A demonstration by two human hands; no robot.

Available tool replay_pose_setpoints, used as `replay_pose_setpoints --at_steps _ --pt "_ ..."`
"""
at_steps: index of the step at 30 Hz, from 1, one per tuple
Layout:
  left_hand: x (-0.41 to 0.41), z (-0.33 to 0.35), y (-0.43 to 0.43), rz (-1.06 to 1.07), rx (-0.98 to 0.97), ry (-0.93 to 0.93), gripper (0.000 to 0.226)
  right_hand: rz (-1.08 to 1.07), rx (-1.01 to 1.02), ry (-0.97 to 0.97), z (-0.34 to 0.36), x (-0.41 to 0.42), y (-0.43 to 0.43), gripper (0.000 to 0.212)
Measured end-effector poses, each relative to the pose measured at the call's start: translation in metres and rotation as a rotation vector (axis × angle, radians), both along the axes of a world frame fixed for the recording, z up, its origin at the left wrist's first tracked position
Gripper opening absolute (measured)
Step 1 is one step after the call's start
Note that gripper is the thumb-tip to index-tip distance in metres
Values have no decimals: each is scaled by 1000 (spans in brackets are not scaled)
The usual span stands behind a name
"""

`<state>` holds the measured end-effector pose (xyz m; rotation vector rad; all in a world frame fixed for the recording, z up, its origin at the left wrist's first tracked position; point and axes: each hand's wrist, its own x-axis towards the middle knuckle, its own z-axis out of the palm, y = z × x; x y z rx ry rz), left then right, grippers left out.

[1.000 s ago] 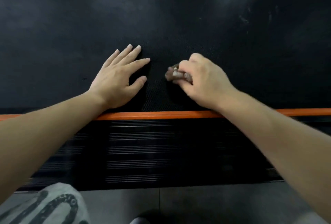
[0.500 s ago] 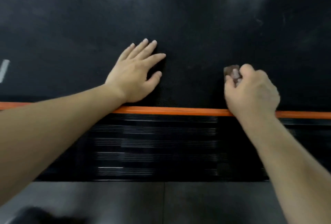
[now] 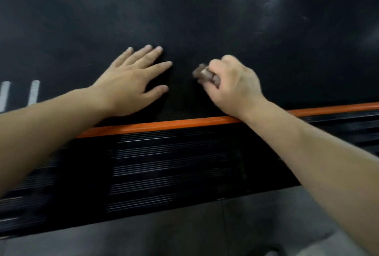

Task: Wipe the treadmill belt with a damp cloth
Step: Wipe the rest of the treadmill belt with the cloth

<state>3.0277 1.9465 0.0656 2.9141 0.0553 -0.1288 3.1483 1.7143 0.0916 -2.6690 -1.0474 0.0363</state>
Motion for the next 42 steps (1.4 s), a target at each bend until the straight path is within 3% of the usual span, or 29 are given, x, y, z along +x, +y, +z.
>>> replay_pose_setpoints --at_steps 2,6,7,11,12,15,16,20,22,25,26,30,36,38,40,42 --pt "-20 -4 20 13 8 -4 77 82 -81 -12 2 13 5 27" --pt "-26 -9 25 41 -37 -75 76 -410 -44 -94 3 58 6 31" --pt "-25 -9 25 47 -51 -94 77 -355 -51 -124 -1 44 15 32" --pt "-27 -10 27 82 -68 -129 84 203 -55 -81 -4 -5 34 35" --pt "-27 -11 27 84 -66 -132 84 184 -75 -114 -1 8 32 35" --pt "-26 -12 25 78 -72 -133 85 -262 -68 -123 7 48 21 39" --pt "-25 -11 25 79 -76 -131 85 -276 -58 -123 6 43 21 41" --pt "-26 -11 26 82 -79 -130 84 156 -61 16 4 -20 22 31" --pt "-27 -11 26 75 -82 -130 83 48 -131 -44 10 -5 4 28" --pt "-32 -9 25 94 -93 -136 74 -383 -135 -98 13 15 -19 31" --pt "-33 -10 24 98 -97 -141 71 -414 -130 -101 10 5 -14 31" --pt "-34 -7 24 89 -130 -155 64 -140 -86 29 2 -40 18 23" --pt "-56 0 48 70 -167 -108 64 -555 -167 -84 10 -22 -15 32" --pt "-67 4 63 60 -130 -68 65 -506 -95 -37 3 -47 17 34" --pt "-77 6 81 67 -95 -26 67 -312 -37 16 1 -68 48 33" --pt "-85 8 98 75 -84 -6 67 -198 -82 3 3 -63 58 33"
